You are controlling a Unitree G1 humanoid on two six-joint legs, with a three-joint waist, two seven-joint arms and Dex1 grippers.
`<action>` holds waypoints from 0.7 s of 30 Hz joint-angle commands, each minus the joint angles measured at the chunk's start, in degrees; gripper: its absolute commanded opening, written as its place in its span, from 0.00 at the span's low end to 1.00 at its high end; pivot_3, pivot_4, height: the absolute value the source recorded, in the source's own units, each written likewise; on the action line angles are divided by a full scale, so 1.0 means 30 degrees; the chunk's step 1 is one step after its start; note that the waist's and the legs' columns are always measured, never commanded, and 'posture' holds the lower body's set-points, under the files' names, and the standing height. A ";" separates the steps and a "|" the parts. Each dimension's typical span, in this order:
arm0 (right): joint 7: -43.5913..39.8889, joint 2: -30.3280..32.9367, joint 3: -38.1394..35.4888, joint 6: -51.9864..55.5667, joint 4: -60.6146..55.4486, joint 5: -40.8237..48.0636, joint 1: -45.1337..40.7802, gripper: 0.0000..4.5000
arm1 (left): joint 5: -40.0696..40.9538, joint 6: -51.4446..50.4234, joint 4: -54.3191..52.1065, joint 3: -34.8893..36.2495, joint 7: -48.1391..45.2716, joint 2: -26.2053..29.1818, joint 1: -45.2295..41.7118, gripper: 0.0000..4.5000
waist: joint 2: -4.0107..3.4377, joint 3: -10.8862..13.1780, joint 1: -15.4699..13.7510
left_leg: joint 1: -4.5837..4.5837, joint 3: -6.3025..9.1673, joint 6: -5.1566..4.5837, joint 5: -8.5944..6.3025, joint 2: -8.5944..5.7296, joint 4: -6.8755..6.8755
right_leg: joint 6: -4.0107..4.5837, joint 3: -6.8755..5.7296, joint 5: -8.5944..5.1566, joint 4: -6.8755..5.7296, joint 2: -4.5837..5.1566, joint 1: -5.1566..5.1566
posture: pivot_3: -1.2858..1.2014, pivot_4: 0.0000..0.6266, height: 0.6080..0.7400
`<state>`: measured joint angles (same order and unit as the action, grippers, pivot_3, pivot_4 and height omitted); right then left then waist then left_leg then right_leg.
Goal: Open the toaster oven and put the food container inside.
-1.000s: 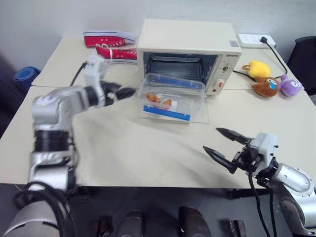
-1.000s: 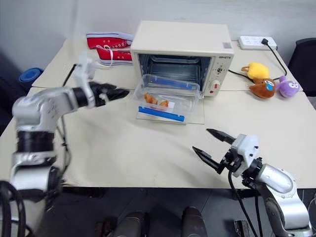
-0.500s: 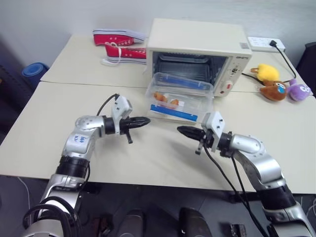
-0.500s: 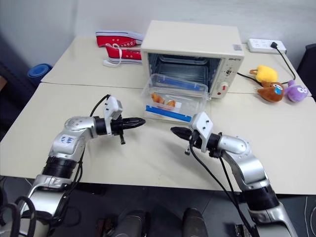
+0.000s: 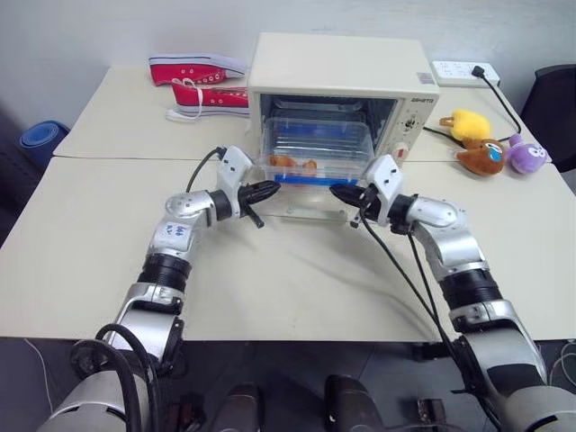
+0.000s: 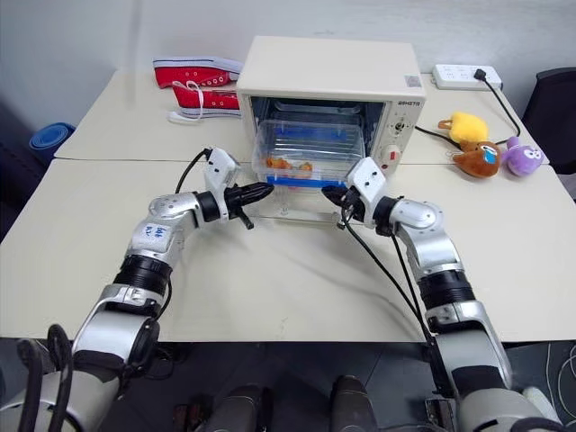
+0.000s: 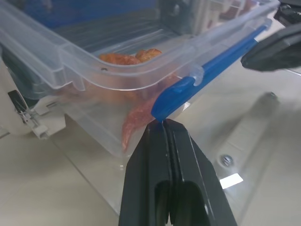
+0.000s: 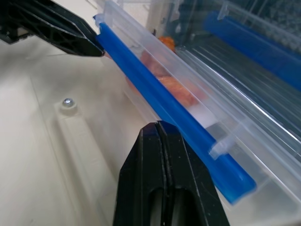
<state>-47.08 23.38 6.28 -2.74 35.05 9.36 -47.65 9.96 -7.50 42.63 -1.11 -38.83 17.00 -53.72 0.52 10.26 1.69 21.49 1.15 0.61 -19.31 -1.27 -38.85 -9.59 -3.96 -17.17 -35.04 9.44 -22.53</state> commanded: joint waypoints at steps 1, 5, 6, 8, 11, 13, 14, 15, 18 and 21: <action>0.0886 -0.0359 -0.0857 -0.2107 0.2760 -0.0506 -0.1750 0.00 | -0.0905 0.2329 0.2385 0.0420 0.1905 -0.0346 -0.1829 0.00 | 0.0000 0.0000 0.0024 | 0.0000 -0.0001 0.0000 0.0000 0.0000 0.0000 | 0.0000 -0.0001 0.0000 0.0000 0.0000 0.0000 | 0.52 0.24 1.00; 0.1559 -0.0579 -0.1023 -0.3607 0.5912 -0.1042 -0.3385 0.00 | -0.0868 0.3554 0.4644 0.1009 0.2788 -0.1133 -0.3166 0.00 | -0.0001 -0.0001 0.0012 | -0.0001 0.0003 0.0003 0.0000 0.0000 0.0009 | -0.0001 -0.0005 0.0000 0.0005 0.0002 -0.0004 | 0.52 0.24 1.00; 0.1589 -0.0651 -0.1090 -0.3823 0.6452 -0.1050 -0.3695 0.00 | -0.0814 0.3708 0.5144 0.1243 0.3100 -0.1260 -0.3457 0.00 | 0.0000 0.0000 0.0008 | 0.0000 0.0003 0.0003 -0.0001 -0.0003 0.0010 | -0.0001 -0.0006 0.0000 0.0002 0.0008 -0.0004 | 0.52 0.24 1.00; 0.2083 -0.0695 -0.1155 -0.4457 0.7744 -0.1447 -0.4500 0.00 | -0.0782 0.4026 0.6245 0.1732 0.3981 -0.1495 -0.4075 0.00 | -0.0001 0.0000 0.0073 | 0.0003 -0.0002 0.0003 -0.0001 -0.0003 0.0013 | -0.0001 -0.0010 0.0001 0.0008 0.0010 -0.0006 | 0.52 0.24 1.00; 0.3079 -0.0645 -0.1307 -0.5094 0.9332 -0.2080 -0.5673 0.00 | -0.0622 0.4389 0.7445 0.2412 0.4931 -0.1845 -0.4841 0.00 | -0.0001 0.0000 0.0171 | 0.0003 -0.0002 0.0005 0.0000 0.0000 0.0035 | -0.0001 -0.0012 0.0000 0.0002 0.0010 -0.0019 | 0.52 0.24 1.00; 0.3540 -0.0706 -0.1419 -0.5311 1.0052 -0.2307 -0.6283 0.00 | -0.0669 0.4596 0.7894 0.2630 0.5134 -0.2000 -0.5157 0.00 | -0.0001 0.0000 0.0236 | 0.0003 -0.0005 0.0005 0.0000 0.0003 0.0048 | -0.0001 -0.0016 0.0000 0.0001 0.0010 -0.0027 | 0.52 0.24 1.00; 0.3653 -0.0790 -0.1461 -0.5366 1.0278 -0.2371 -0.6510 0.00 | -0.0687 0.4639 0.7990 0.2698 0.5004 -0.2081 -0.5234 0.00 | -0.0001 0.0000 0.0283 | 0.0003 -0.0006 0.0005 0.0000 0.0003 0.0053 | -0.0001 -0.0018 0.0001 0.0002 0.0011 -0.0028 | 0.52 0.24 1.00; 0.3710 -0.0853 -0.1494 -0.5436 1.0450 -0.2429 -0.6655 0.00 | -0.0705 0.4666 0.8051 0.2753 0.4897 -0.2133 -0.5277 0.00 | -0.0002 0.0000 0.0315 | 0.0003 -0.0006 0.0006 0.0000 0.0004 0.0062 | -0.0001 -0.0018 0.0001 0.0001 0.0010 -0.0030 | 0.52 0.24 1.00; 0.1920 -0.0939 -0.1622 -0.4505 1.0048 -0.2073 -0.6477 0.00 | -0.0787 0.4566 0.7715 0.2733 0.4338 -0.2023 -0.4965 0.00 | -0.0002 0.0000 0.0401 | 0.0002 -0.0005 0.0006 0.0000 0.0005 0.0066 | -0.0001 -0.0028 0.0001 -0.0001 0.0012 -0.0030 | 0.52 0.24 1.00; -0.1170 -0.0265 -0.1914 -0.2605 0.7673 -0.1103 -0.5183 0.00 | -0.0831 0.3788 0.6079 0.2286 0.2520 -0.1434 -0.3854 0.00 | -0.0002 -0.0001 0.0406 | 0.0003 -0.0005 0.0005 0.0000 0.0004 0.0067 | -0.0002 -0.0034 0.0001 0.0000 0.0013 -0.0030 | 0.52 0.24 1.00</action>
<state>-46.28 20.78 1.90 -12.82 62.47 3.64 -64.22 7.30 4.47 64.72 6.26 -28.21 11.65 -66.17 0.51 10.25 2.91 21.50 1.14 0.63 -19.31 -1.26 -38.66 -9.60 -4.07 -17.17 -35.04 9.48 -22.62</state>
